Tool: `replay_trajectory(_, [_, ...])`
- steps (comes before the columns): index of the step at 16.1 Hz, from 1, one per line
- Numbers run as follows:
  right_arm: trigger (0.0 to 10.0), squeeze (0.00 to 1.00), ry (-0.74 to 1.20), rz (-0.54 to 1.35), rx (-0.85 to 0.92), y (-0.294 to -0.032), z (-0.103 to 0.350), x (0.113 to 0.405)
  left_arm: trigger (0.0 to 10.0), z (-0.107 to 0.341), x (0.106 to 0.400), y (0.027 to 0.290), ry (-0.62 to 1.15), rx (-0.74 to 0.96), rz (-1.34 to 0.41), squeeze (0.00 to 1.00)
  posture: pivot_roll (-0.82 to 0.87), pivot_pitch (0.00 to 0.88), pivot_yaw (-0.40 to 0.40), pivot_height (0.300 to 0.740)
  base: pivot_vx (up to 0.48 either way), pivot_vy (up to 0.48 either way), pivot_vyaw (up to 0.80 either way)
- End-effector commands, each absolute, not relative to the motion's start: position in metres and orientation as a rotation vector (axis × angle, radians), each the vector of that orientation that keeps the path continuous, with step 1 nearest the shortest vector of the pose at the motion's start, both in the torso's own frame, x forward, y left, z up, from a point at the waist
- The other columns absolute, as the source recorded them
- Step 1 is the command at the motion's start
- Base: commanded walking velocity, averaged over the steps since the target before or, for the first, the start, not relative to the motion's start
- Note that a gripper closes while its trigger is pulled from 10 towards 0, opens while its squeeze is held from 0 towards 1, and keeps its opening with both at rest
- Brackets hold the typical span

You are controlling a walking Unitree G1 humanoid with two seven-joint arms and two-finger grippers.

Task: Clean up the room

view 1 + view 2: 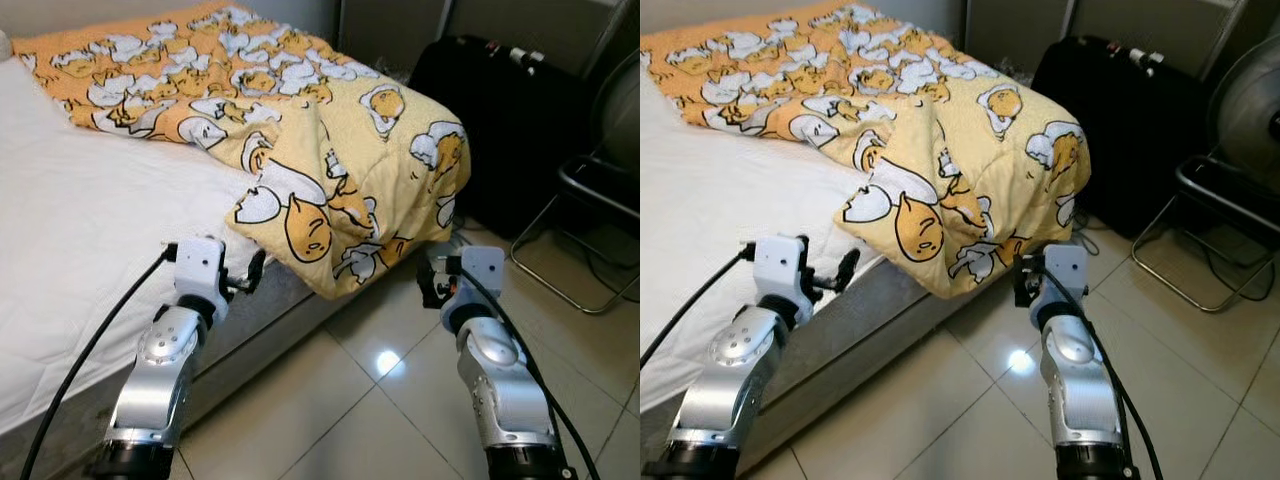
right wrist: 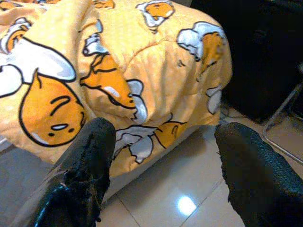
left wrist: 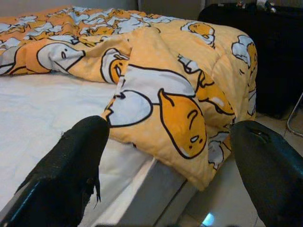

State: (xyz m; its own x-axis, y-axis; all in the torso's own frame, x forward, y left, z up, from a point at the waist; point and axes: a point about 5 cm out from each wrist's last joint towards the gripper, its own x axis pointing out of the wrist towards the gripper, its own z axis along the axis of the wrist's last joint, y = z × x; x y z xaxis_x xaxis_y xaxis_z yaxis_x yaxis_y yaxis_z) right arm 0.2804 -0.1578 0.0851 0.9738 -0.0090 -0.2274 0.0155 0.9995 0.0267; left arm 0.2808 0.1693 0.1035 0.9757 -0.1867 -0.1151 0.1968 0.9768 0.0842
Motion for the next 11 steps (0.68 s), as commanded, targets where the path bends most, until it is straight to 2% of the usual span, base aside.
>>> replay_trajectory(1, [10.0,0.0,0.231,0.016,0.018,-0.1559,0.0879,0.2833,10.0,0.1021,0.281,0.1704,0.109,0.086,-0.181,0.0,-0.02,0.0,-0.02,0.74,0.315,0.0,0.0])
replay_trajectory(10, [10.0,0.0,0.25,0.042,-0.024,-0.1523,0.0861,0.2859,10.0,0.1027,0.2838,0.1693,0.104,0.087,-0.19,0.0,-0.01,0.0,-0.02,0.74,0.312,0.0,0.77])
replay_trajectory(11, [10.0,0.0,0.253,0.024,-0.011,-0.154,0.0851,0.2862,10.0,0.1026,0.2838,0.1691,0.104,0.09,-0.192,0.0,-0.01,0.0,-0.02,0.74,0.311,0.0,0.0])
